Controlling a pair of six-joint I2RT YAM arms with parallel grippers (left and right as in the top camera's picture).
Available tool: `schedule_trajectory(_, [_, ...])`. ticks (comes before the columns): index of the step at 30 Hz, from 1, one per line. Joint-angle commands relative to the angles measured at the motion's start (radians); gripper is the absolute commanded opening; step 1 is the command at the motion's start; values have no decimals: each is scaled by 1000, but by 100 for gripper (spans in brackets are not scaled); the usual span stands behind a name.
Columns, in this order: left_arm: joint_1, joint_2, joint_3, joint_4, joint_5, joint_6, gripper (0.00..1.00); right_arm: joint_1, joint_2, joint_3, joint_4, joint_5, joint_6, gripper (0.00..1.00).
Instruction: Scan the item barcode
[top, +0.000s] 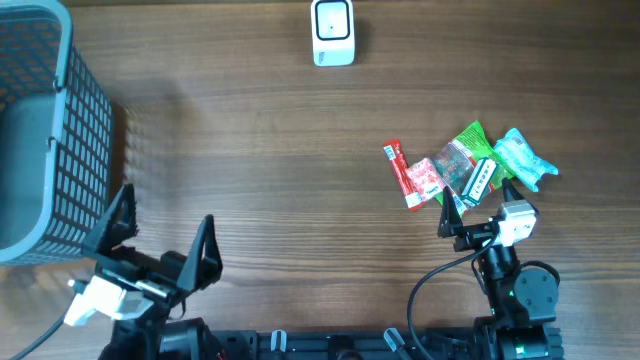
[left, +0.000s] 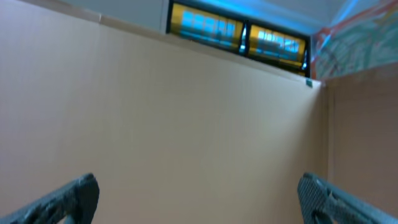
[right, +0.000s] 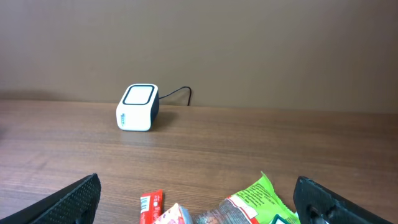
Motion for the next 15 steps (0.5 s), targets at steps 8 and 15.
schedule_trajectory(8, [-7,-10,-344,69,-151,-6,100,-4,-8,-2,4,-12,-17,100])
schedule_trajectory(15, [-14,-10,-344,-375,-299,93,100,-4,-8,-1,4,-12,-18,100])
